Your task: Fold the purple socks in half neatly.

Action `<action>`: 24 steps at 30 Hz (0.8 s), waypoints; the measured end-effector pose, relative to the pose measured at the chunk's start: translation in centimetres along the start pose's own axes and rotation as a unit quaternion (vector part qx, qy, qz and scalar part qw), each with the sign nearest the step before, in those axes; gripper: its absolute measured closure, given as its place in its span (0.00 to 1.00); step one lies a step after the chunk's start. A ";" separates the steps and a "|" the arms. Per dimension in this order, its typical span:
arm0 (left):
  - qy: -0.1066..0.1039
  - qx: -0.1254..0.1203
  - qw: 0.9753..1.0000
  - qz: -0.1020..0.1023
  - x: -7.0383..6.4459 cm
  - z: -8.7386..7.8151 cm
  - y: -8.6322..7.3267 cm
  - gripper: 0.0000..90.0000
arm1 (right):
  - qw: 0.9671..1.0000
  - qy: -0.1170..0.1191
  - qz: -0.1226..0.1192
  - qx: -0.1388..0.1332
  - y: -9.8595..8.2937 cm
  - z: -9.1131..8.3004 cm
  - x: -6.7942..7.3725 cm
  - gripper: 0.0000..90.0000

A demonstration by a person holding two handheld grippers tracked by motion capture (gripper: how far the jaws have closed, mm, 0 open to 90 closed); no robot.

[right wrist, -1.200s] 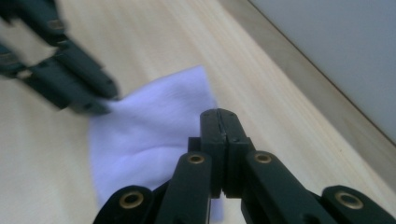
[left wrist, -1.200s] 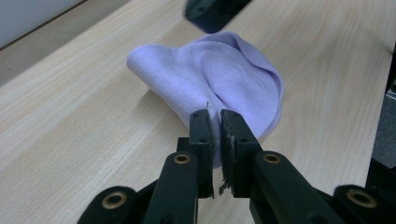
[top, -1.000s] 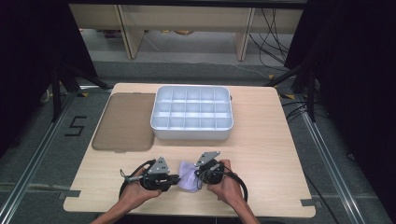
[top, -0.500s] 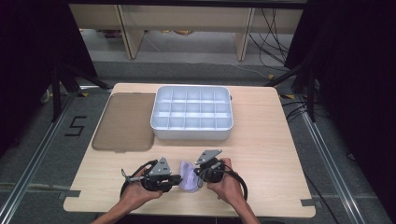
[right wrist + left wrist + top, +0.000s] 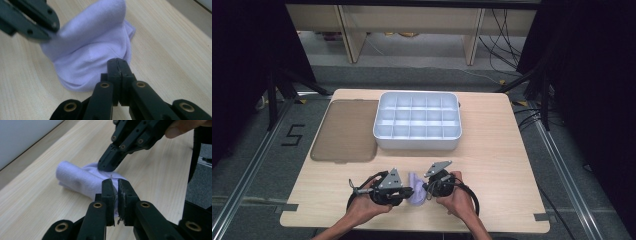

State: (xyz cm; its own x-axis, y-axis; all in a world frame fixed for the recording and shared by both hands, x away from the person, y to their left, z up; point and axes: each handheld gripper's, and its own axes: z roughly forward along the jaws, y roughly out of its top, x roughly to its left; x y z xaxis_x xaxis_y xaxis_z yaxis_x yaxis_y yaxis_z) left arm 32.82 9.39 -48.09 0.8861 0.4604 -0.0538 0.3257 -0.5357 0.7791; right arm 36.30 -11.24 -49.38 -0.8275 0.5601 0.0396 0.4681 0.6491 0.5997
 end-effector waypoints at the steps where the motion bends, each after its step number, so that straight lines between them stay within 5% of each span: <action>1: -0.002 -0.003 1.000 -0.001 -0.3 0.4 0.1 0.93 | 1.000 0.001 0.000 -0.001 0.0 0.0 -0.1 1.00; 6: -0.014 0.016 1.000 0.019 -1.0 1.7 0.5 0.93 | 1.000 0.003 0.012 0.006 -0.1 -0.1 -0.1 1.00; 7: -0.017 0.033 0.999 0.037 -1.1 2.3 0.6 0.93 | 1.000 0.006 0.003 0.010 -0.2 0.0 -0.4 1.00; 12: -0.019 0.041 0.998 0.033 -1.3 3.3 0.4 0.93 | 1.000 0.001 0.017 0.002 -0.3 0.0 -0.4 1.00; 19: -0.018 0.046 0.998 0.036 -1.2 3.2 0.3 0.92 | 0.997 -0.002 -0.003 -0.071 1.9 -2.9 -0.1 1.00; 20: -0.021 0.044 0.998 0.032 -1.2 3.2 0.3 0.92 | 0.997 0.003 -0.006 -0.073 2.2 -3.0 0.1 0.99; 21: -0.017 0.020 1.000 0.003 -1.6 3.5 0.2 0.92 | 0.997 0.008 -0.012 -0.079 2.5 -2.9 0.2 0.99; 22: -0.016 0.037 0.999 0.026 -1.4 3.2 0.3 0.92 | 0.997 0.014 -0.013 -0.068 2.7 -3.0 0.2 0.99; 24: -0.016 0.036 0.999 0.026 -1.4 3.2 0.2 0.92 | 0.997 0.023 -0.016 -0.071 2.9 -2.4 0.4 0.99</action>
State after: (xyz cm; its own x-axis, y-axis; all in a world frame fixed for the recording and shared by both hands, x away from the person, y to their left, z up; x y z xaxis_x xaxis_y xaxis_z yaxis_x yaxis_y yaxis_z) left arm 32.69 6.30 -49.87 0.9117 0.4093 -0.0351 0.3015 -0.6086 0.7339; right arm 36.56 -10.34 -45.76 -0.8567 0.5130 0.0536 0.3951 0.5858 0.7076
